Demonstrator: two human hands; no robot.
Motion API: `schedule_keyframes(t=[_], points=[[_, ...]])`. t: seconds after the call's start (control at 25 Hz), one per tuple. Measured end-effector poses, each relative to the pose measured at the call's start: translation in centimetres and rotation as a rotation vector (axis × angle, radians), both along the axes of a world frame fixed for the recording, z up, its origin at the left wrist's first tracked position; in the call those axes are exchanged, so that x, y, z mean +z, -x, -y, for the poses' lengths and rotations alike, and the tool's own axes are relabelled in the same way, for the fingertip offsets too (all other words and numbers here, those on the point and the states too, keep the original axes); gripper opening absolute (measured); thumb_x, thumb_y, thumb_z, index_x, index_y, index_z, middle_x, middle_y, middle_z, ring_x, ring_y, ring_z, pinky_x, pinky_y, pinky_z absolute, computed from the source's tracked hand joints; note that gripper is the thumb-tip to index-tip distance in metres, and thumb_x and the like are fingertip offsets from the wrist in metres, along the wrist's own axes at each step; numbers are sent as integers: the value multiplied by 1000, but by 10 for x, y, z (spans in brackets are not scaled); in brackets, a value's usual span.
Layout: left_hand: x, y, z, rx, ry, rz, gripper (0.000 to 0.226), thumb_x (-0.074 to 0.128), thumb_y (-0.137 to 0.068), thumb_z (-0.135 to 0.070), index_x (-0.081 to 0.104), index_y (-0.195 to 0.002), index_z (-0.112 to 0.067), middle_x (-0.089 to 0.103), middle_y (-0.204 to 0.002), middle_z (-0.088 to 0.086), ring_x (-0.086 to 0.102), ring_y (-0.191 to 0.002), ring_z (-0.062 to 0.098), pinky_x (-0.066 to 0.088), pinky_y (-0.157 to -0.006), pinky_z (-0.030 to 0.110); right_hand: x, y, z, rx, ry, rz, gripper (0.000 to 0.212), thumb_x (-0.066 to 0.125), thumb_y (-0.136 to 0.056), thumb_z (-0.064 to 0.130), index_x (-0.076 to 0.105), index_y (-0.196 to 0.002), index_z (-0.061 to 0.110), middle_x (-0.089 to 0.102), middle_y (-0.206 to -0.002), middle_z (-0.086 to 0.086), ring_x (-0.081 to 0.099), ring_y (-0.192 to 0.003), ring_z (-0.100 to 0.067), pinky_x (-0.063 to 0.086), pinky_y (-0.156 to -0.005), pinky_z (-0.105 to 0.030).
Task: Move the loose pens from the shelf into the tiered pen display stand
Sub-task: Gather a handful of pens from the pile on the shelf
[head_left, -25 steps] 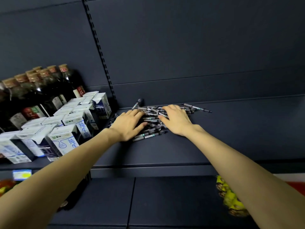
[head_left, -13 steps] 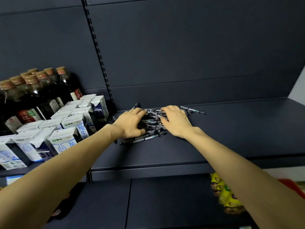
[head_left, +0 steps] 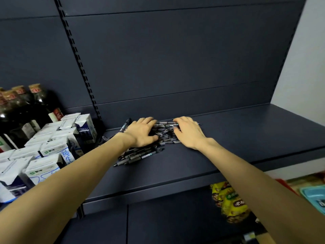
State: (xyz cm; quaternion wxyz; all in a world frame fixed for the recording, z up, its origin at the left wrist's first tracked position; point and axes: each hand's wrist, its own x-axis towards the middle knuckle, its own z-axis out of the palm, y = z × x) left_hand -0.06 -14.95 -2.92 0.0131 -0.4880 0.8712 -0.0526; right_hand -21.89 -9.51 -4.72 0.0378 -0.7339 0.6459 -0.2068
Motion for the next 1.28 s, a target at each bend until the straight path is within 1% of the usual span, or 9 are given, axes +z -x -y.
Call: schedule_keyframes(t=[0.12, 0.2, 0.32, 0.44, 0.6, 0.8, 0.96, 1.12, 1.28], points=[[2, 4, 7, -14, -64, 121, 76, 52, -98, -59, 29, -161, -22, 32, -165, 5, 32, -150, 28, 31, -120, 43, 1, 7, 0, -23, -9, 3, 45, 42, -107, 32, 46, -149, 18, 48, -151, -5, 37, -143, -27, 30, -114, -44], [4, 2, 7, -53, -8, 176, 71, 50, -98, -63, 39, -156, -24, 44, -155, 6, 43, -141, 29, 37, -112, 41, 1, 11, -1, -27, -11, -12, 46, 42, -107, 34, 45, -150, 18, 48, -150, -5, 37, -142, -27, 30, -114, -44], [10, -4, 5, -89, 88, 199, 62, 49, -98, -64, 53, -144, -23, 55, -136, 5, 53, -127, 29, 41, -100, 39, 1, 15, -3, -35, -12, -24, 47, 43, -107, 38, 46, -149, 18, 50, -149, -6, 38, -141, -28, 31, -114, -44], [13, -7, 3, -63, 45, 220, 58, 53, -96, -63, 57, -134, -19, 56, -128, 6, 56, -122, 29, 45, -95, 40, 2, 15, -4, -40, -12, -20, 47, 43, -107, 38, 45, -149, 18, 51, -148, -7, 39, -140, -29, 32, -113, -44], [13, -11, 1, -70, 25, 223, 58, 54, -96, -64, 55, -127, -16, 58, -128, 4, 57, -120, 29, 47, -96, 42, 1, 10, -6, -32, -10, -22, 49, 44, -107, 41, 45, -150, 18, 52, -147, -7, 40, -139, -29, 33, -113, -45], [7, -15, -3, -158, 55, 196, 55, 51, -102, -55, 48, -149, -26, 54, -144, 3, 51, -133, 28, 42, -102, 38, -1, 3, -8, -9, -21, -23, 50, 45, -106, 42, 46, -149, 16, 53, -146, -7, 42, -138, -29, 33, -112, -45], [8, -19, -3, -142, 47, 214, 54, 56, -98, -55, 55, -144, -27, 54, -143, 2, 54, -130, 28, 46, -103, 40, -2, -1, -10, 14, -35, -37, 50, 47, -105, 42, 46, -148, 16, 51, -149, -5, 42, -139, -28, 34, -114, -45], [9, -23, -4, -175, 101, 230, 46, 57, -97, -51, 61, -136, -27, 62, -133, 0, 60, -122, 28, 47, -101, 43, -3, -4, -13, 22, -39, -46, 50, 48, -105, 42, 47, -148, 17, 51, -148, -6, 43, -139, -28, 35, -113, -46], [0, -24, -5, -200, 191, 75, 31, 57, -100, -44, 69, -122, -25, 67, -125, -3, 61, -119, 26, 45, -98, 39, -5, -6, -17, 31, -44, -56, 50, 48, -105, 42, 45, -149, 17, 52, -147, -5, 43, -139, -26, 36, -111, -45]])
